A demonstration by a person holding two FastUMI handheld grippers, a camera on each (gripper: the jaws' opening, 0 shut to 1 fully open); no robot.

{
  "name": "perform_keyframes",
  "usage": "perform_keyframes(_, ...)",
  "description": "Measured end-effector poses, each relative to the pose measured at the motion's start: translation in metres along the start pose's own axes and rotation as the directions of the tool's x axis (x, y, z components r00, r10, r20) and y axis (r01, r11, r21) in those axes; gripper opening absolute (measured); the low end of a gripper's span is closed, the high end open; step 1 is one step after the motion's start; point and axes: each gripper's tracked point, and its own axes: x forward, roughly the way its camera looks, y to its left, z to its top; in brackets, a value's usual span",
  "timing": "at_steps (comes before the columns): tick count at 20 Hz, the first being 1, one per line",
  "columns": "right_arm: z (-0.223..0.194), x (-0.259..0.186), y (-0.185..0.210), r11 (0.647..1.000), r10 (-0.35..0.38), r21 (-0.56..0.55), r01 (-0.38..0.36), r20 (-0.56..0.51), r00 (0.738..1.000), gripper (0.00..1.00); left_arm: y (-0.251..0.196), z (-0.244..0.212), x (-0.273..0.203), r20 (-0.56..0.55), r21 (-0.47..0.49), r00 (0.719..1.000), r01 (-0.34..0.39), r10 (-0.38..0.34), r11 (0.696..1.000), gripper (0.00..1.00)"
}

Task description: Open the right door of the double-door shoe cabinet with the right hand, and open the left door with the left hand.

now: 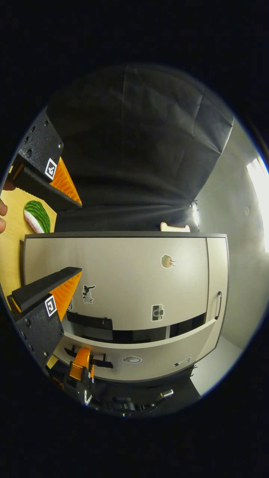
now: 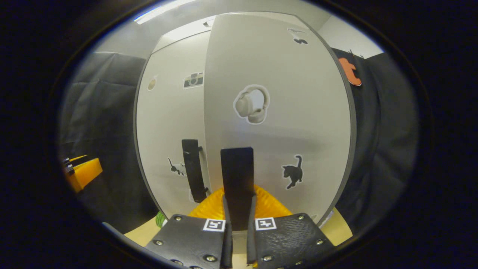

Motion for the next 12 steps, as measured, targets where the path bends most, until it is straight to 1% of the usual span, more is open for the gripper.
perform_keyframes(1, 0.000, -0.002, -0.002, 1.000, 0.005, 0.003, -0.005, -0.006, 1.000, 0.15, -0.001, 0.000, 0.001, 0.001, -0.003, 1.000, 0.003, -0.003, 1.000, 0.96)
perform_keyframes(2, 0.000, -0.004, -0.003, 1.000, 0.007, 0.005, -0.006, -0.010, 1.000, 0.17, -0.002, 0.000, 0.001, 0.002, -0.006, 1.000, 0.007, -0.007, 1.000, 0.93)
perform_keyframes(3, -0.001, -0.006, -0.004, 1.000, 0.006, 0.006, -0.005, -0.012, 1.000, 0.15, -0.004, -0.001, 0.002, 0.000, -0.011, 1.000, 0.012, -0.012, 1.000, 0.93)
perform_keyframes(5, 0.000, -0.012, -0.008, 1.000, 0.000, 0.019, 0.001, -0.016, 1.000, 0.15, -0.010, -0.004, 0.004, -0.008, -0.022, 1.000, 0.030, -0.030, 0.999, 0.93)
perform_keyframes(6, -0.001, -0.013, -0.009, 1.000, -0.005, 0.027, 0.006, -0.017, 1.000, 0.15, -0.014, -0.005, 0.004, -0.011, -0.028, 0.999, 0.040, -0.041, 0.999, 0.96)
perform_keyframes(7, -0.002, -0.015, -0.010, 0.999, -0.010, 0.032, 0.011, -0.018, 1.000, 0.15, -0.019, -0.006, 0.005, -0.014, -0.034, 0.999, 0.052, -0.053, 0.998, 0.93)
perform_keyframes(9, -0.001, -0.020, -0.014, 0.999, -0.024, 0.036, 0.024, -0.018, 1.000, 0.15, -0.028, -0.008, 0.005, -0.017, -0.042, 0.997, 0.079, -0.079, 0.996, 0.93)
perform_keyframes(10, -0.002, -0.022, -0.015, 0.999, -0.033, 0.039, 0.034, -0.019, 0.999, 0.15, -0.032, -0.009, 0.005, -0.018, -0.044, 0.995, 0.092, -0.093, 0.995, 0.96)
perform_keyframes(11, -0.002, -0.025, -0.017, 0.998, -0.044, 0.042, 0.045, -0.020, 0.999, 0.15, -0.037, -0.010, 0.005, -0.020, -0.043, 0.994, 0.104, -0.105, 0.994, 0.93)
perform_keyframes(12, -0.002, -0.027, -0.019, 0.997, -0.057, 0.046, 0.058, -0.020, 0.998, 0.15, -0.040, -0.010, 0.006, -0.021, -0.042, 0.993, 0.114, -0.115, 0.993, 0.96)
